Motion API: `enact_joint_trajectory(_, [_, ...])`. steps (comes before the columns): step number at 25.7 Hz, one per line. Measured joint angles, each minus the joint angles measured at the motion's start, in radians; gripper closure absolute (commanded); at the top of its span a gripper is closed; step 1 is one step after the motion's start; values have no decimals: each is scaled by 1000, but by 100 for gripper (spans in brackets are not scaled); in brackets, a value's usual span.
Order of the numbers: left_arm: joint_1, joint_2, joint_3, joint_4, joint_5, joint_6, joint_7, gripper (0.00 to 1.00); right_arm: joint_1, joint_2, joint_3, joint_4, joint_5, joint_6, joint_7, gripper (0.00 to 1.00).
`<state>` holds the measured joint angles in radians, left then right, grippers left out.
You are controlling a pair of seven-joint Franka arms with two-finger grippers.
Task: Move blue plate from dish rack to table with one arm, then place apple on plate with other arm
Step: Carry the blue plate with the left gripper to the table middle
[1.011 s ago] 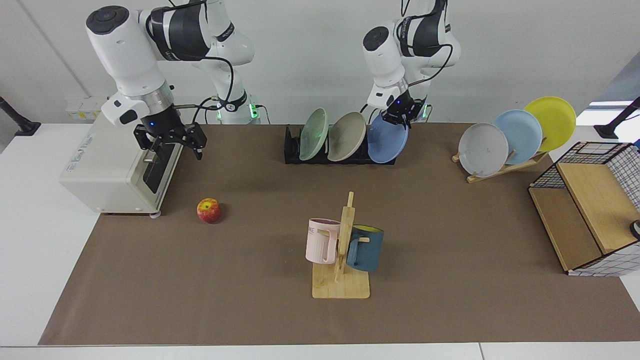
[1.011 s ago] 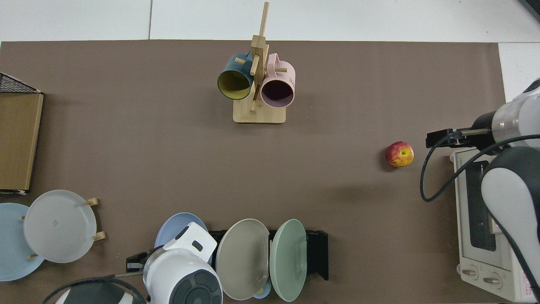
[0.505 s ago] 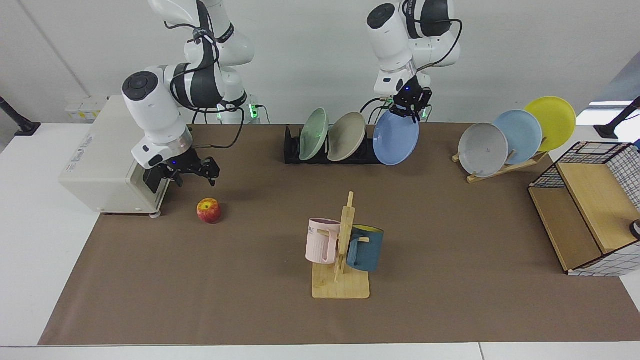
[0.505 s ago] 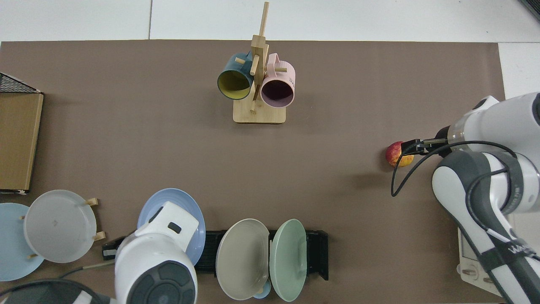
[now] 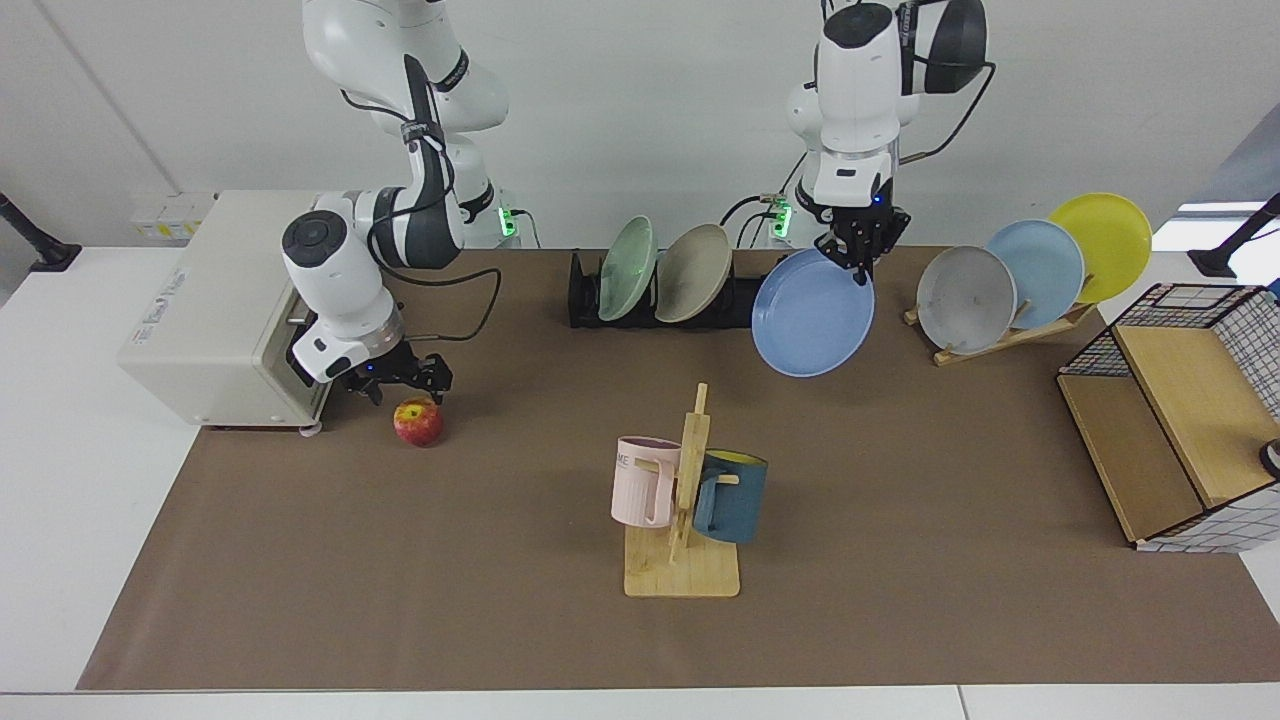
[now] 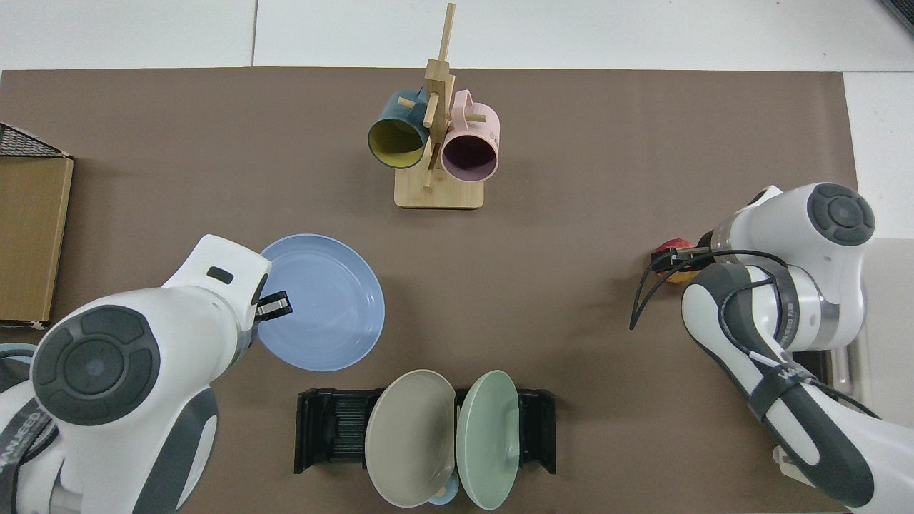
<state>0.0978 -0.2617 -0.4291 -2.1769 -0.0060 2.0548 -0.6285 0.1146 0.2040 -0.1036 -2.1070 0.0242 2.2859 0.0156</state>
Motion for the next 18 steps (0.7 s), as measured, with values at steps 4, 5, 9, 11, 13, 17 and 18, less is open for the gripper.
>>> enact_joint_trajectory(4, [-3,70,-23,-16,-124,116,-6,100,0,32,-1,-11,0,40,0,1])
enact_joint_trajectory(5, [-3,91,-33,-20,-141,143,-9,100,-1,37,-1,-14,0,47,0,6])
enact_joint_trajectory(9, [-14,196,-83,-31,-170,240,-58,100,-1,54,-2,-17,0,56,0,56])
enact_joint_trajectory(11, [-21,242,-101,-34,-171,298,-94,100,-1,55,-1,-17,0,56,0,78])
enact_joint_trajectory(13, [-32,280,-110,-34,-171,345,-124,100,-1,55,-1,-17,0,56,0,90])
enact_joint_trajectory(17, [-63,320,-111,-35,-171,392,-164,100,0,55,-1,-16,0,56,0,94])
enact_joint_trajectory(18, [-71,327,-112,-36,-171,400,-174,100,0,55,0,-16,0,57,0,94])
